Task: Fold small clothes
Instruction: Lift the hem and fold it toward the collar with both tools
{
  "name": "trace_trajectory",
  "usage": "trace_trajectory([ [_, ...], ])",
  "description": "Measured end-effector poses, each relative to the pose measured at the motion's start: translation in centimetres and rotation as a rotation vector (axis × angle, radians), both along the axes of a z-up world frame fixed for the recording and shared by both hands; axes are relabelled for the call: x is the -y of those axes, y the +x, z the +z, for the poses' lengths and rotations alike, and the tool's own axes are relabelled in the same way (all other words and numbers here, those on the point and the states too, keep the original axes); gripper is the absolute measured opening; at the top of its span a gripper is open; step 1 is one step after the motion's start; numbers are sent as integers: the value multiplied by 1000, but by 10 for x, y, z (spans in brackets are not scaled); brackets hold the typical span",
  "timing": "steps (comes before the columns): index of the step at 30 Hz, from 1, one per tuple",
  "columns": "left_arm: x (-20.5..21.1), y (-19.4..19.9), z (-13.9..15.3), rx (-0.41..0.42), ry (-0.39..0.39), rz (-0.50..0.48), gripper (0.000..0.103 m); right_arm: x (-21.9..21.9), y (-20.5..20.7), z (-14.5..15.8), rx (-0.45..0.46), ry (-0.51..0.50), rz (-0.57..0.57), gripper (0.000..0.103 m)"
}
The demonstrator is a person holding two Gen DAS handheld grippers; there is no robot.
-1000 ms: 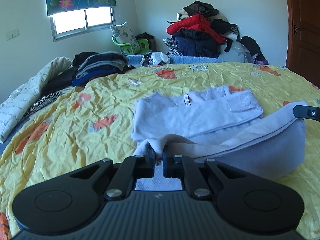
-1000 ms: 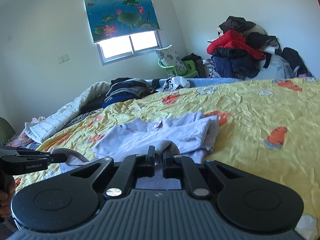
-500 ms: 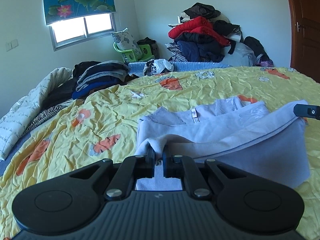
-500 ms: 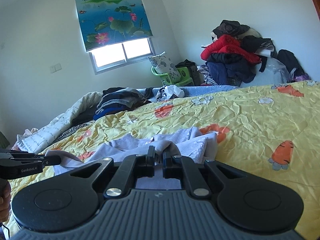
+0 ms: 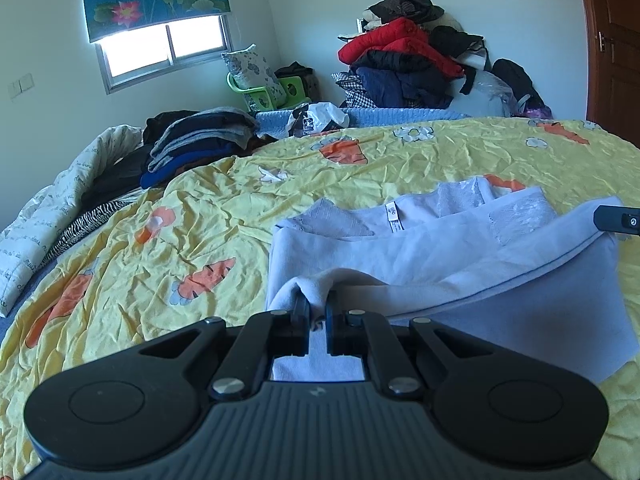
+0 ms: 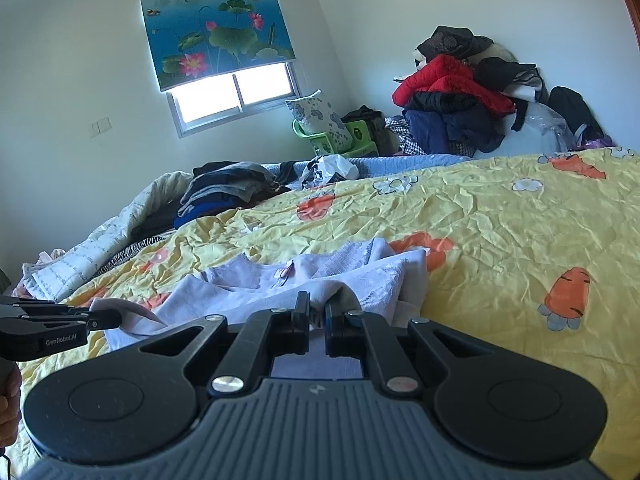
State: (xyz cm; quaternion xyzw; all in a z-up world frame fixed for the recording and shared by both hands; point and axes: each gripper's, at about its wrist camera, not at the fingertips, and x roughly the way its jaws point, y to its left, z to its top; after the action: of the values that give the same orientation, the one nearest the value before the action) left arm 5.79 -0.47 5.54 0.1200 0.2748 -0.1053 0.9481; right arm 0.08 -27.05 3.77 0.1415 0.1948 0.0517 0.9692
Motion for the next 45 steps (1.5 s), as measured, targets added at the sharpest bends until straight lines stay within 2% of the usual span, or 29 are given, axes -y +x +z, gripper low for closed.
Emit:
trace_trajectory([
  [14, -2, 10, -10, -23, -6, 10, 7, -2, 9, -5, -20, -26, -3, 10],
  [39, -3, 11, -9, -20, -9, 19, 7, -3, 10, -3, -7, -49, 1, 10],
  [45, -3, 10, -7, -14, -30, 8, 7, -3, 9, -1, -8, -61, -5, 10],
])
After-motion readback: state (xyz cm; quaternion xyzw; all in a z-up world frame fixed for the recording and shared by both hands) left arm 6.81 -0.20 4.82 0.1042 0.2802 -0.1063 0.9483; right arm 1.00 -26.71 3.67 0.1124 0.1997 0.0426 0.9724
